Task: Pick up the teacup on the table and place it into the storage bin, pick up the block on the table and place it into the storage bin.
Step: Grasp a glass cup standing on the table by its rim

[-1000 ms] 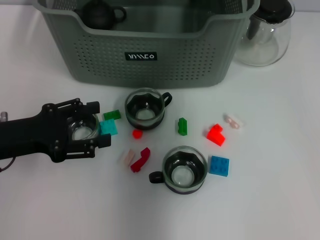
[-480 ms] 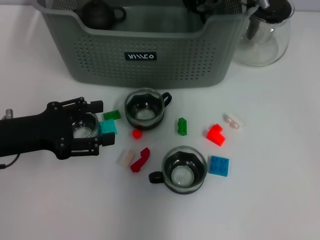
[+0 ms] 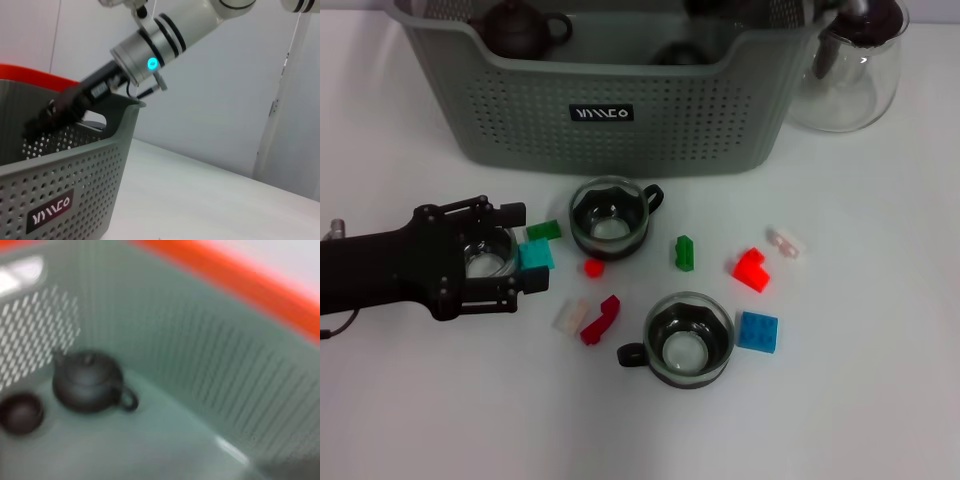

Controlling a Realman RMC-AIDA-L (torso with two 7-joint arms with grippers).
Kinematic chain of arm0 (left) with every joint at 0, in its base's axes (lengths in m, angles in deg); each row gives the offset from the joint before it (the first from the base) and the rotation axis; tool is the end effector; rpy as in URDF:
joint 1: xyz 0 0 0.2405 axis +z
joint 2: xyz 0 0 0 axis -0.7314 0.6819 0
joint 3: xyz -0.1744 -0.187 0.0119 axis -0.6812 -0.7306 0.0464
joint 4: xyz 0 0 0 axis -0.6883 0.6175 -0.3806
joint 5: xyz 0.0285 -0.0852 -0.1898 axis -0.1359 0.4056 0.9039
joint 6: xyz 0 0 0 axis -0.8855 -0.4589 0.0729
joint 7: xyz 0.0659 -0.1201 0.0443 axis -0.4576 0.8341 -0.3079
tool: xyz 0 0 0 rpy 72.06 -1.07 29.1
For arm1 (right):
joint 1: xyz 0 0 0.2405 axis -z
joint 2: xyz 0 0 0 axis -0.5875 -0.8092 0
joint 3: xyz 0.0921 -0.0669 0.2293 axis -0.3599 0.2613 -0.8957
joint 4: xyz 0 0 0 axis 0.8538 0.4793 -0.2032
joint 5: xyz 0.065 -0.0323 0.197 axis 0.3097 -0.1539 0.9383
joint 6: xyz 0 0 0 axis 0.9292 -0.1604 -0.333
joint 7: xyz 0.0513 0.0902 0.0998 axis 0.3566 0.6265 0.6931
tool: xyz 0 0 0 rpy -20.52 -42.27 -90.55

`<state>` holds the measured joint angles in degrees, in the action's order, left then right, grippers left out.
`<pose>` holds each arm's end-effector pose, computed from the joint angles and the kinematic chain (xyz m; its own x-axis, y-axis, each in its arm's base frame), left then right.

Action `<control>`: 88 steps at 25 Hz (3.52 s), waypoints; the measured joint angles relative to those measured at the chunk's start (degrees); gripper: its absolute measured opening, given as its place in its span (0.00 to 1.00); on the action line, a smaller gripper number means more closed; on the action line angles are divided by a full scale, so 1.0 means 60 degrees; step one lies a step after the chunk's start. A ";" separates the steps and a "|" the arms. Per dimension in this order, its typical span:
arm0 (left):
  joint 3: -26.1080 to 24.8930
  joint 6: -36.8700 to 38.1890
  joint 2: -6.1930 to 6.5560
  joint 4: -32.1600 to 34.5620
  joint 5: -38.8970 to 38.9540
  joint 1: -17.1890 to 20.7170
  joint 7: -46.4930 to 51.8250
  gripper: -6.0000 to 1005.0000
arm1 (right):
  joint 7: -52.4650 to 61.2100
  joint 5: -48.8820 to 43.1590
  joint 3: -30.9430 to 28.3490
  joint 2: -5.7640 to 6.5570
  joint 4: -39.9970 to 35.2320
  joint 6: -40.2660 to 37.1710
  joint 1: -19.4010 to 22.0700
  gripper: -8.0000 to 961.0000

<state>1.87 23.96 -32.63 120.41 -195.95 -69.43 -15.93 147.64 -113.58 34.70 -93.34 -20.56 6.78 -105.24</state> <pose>-0.2983 0.2586 0.0219 0.7594 0.2895 0.5827 0.4206 -0.9017 -0.1001 0.0959 0.4961 -0.0498 0.8513 -0.5061 -0.1382 -0.4728 -0.6260 -0.6202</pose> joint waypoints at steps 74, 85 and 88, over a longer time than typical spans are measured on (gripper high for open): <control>-0.0072 -0.0423 0.0029 0.0014 0.0000 0.0149 -0.0020 0.86 | -0.5541 0.3525 0.6667 -0.0116 -0.6482 -0.7009 0.5238 0.25; -0.0074 -0.0417 0.0019 0.0014 0.0000 0.0156 -0.0037 0.86 | -0.6310 0.5172 0.2286 -0.0074 -0.6912 -0.9879 0.5276 0.08; -0.0074 -0.0419 0.0017 0.0014 0.0000 0.0159 -0.0047 0.86 | -0.6718 0.6436 0.0327 -0.0070 -0.7062 -1.0288 0.5461 0.06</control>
<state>1.42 21.45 -32.52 120.49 -195.95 -68.48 -16.21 107.33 -74.96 36.66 -93.76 -62.93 -54.95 -72.47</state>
